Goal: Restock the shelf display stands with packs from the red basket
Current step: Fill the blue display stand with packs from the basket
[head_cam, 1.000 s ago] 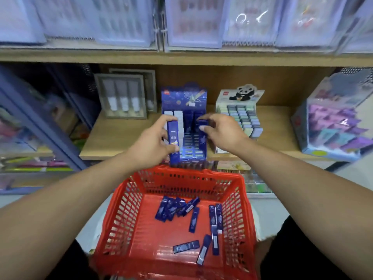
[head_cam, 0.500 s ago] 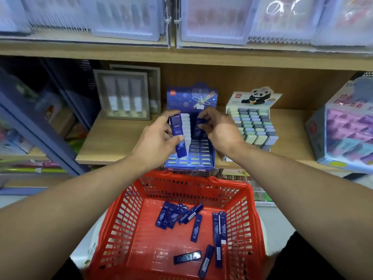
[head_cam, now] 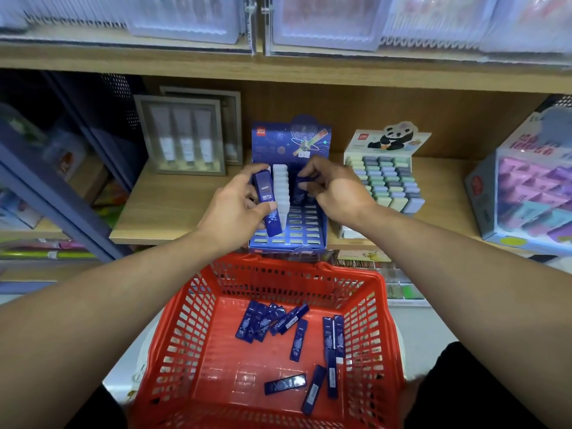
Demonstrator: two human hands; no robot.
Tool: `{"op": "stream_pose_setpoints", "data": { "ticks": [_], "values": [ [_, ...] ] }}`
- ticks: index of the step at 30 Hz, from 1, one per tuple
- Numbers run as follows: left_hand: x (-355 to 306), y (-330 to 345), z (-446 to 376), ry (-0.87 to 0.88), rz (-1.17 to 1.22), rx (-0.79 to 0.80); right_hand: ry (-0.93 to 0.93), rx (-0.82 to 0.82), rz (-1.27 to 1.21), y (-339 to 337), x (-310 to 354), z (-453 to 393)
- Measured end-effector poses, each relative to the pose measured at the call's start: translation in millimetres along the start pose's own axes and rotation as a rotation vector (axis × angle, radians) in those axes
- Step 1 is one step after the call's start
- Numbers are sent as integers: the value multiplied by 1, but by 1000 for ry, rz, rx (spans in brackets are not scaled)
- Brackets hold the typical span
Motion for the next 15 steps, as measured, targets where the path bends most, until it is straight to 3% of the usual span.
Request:
{"op": "stream_pose_setpoints", "data": {
  "ticks": [6, 11, 15],
  "values": [
    [3, 0, 2, -23, 19, -11, 21, 7, 1, 1, -2, -4],
    [-1, 0, 4, -24, 30, 5, 13, -169, 201, -5, 2, -12],
    [-4, 1, 5, -10, 28, 8, 60, -118, 284, 1, 4, -17]
  ]
}}
Point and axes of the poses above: each hand's wrist, its own z-axis away from the middle knuckle, its own y-axis out of the palm, x = y × z, the point moved 4 cm from there along -z, towards the middle knuckle, and after that the axes turned 13 degrees about y, right-handed, at the moved point
